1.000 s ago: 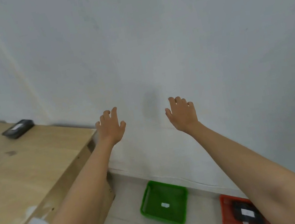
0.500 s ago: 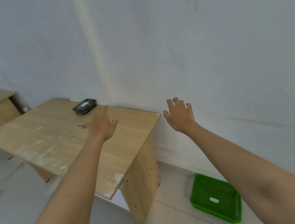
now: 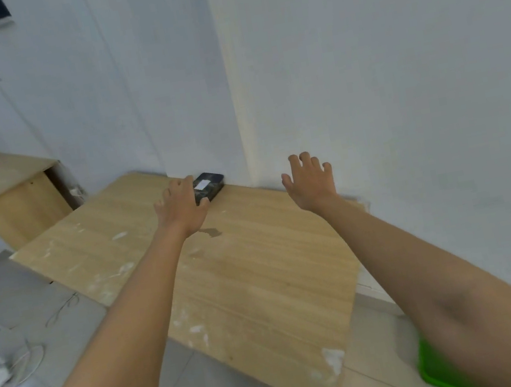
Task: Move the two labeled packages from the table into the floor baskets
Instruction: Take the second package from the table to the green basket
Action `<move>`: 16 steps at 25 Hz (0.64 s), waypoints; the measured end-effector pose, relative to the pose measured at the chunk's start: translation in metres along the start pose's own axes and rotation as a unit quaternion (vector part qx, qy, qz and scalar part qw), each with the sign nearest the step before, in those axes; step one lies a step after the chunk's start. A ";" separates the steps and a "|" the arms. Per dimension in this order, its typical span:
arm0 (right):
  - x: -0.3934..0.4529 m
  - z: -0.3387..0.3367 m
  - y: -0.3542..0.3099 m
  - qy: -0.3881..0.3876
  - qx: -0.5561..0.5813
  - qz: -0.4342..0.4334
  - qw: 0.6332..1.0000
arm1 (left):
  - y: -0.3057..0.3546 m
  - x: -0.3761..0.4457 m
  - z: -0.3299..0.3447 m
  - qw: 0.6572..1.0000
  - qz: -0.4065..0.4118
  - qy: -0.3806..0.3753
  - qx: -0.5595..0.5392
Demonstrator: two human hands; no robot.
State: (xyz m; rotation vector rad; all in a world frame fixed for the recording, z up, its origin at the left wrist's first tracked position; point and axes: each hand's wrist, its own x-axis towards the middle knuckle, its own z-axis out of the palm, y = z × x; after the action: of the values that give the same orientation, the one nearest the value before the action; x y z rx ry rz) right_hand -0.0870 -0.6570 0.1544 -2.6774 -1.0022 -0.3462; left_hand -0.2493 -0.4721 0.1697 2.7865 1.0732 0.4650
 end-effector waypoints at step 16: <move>0.163 0.179 -0.203 -0.041 0.008 0.183 0.982 | -0.237 0.282 0.094 0.983 0.118 -0.139 -0.005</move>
State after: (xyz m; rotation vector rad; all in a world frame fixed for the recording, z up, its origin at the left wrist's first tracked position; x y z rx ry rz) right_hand -0.0795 -0.3523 0.0692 -2.8032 -0.5078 -0.1522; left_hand -0.1712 -0.1068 0.0972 2.8698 0.6838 0.0938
